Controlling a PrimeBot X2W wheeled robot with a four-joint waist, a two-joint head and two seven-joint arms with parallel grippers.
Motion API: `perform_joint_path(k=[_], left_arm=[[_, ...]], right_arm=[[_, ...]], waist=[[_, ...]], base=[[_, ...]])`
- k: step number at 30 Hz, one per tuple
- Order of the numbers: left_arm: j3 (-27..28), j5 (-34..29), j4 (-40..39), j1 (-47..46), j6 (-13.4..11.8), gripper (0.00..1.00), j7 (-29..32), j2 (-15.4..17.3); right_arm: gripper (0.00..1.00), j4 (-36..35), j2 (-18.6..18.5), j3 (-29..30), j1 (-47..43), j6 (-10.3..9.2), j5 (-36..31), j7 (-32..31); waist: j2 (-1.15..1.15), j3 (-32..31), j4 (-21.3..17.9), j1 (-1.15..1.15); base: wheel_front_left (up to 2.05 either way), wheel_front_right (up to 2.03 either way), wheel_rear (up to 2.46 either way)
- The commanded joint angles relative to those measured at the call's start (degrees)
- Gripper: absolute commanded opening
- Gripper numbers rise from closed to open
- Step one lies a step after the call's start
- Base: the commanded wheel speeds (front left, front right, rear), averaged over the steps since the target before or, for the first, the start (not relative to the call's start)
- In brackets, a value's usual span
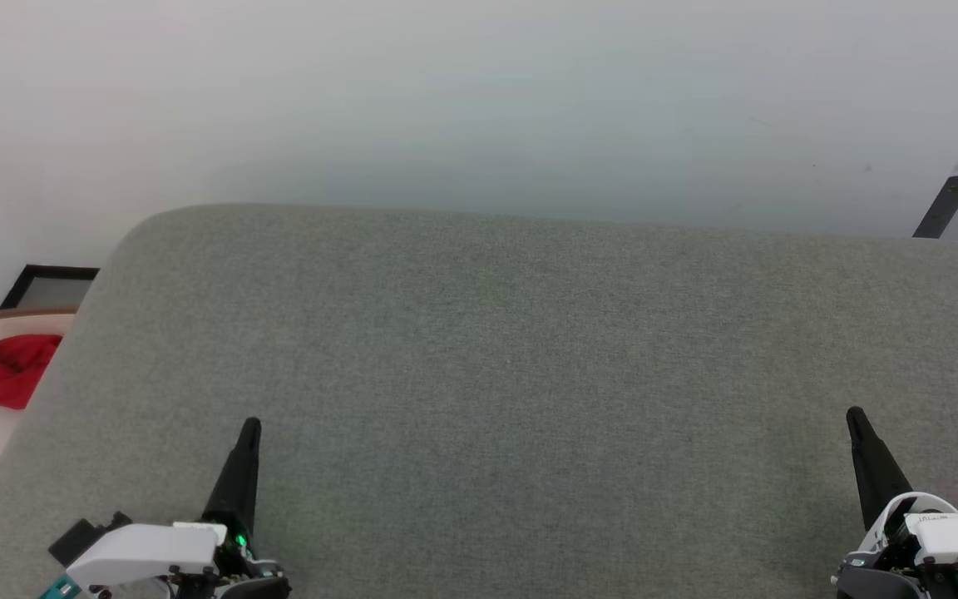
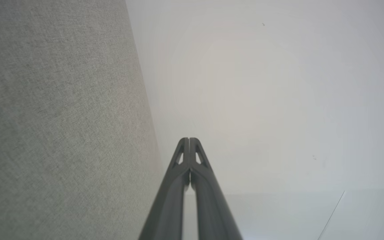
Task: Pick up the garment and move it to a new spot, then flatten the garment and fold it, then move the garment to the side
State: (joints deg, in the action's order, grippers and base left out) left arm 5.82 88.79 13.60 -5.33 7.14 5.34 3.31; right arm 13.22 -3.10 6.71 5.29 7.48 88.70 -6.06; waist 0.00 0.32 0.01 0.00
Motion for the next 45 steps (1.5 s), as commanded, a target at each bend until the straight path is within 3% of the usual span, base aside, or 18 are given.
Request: perform_joint_path(k=[1, 10, 45], left_arm=[[0.24, 1.00, 0.15, -0.61, 0.54, 0.00, 0.21, -0.07], [0.58, 4.06, 0.59, -1.25, 0.53, 0.00, 1.15, -0.28], [0.68, 3.71, 0.56, -1.21, 0.49, 0.00, 1.19, -0.35]], right_arm=[[0.00, 0.26, 0.16, -0.16, 0.76, 0.02, 1.13, -0.20], [0.00, 0.98, 0.35, -0.22, 1.48, 0.02, 3.99, -0.59], [0.00, 0.94, 0.33, -0.20, 1.08, 0.02, 3.75, -0.59]], waist=[[0.00, -0.02, 0.00, 0.00], [0.00, -0.14, -0.01, 0.00], [0.00, -0.14, -0.01, 0.00]], base=[[0.00, 0.00, 0.00], [0.00, 0.00, 0.00], [0.00, 0.00, 0.00]])
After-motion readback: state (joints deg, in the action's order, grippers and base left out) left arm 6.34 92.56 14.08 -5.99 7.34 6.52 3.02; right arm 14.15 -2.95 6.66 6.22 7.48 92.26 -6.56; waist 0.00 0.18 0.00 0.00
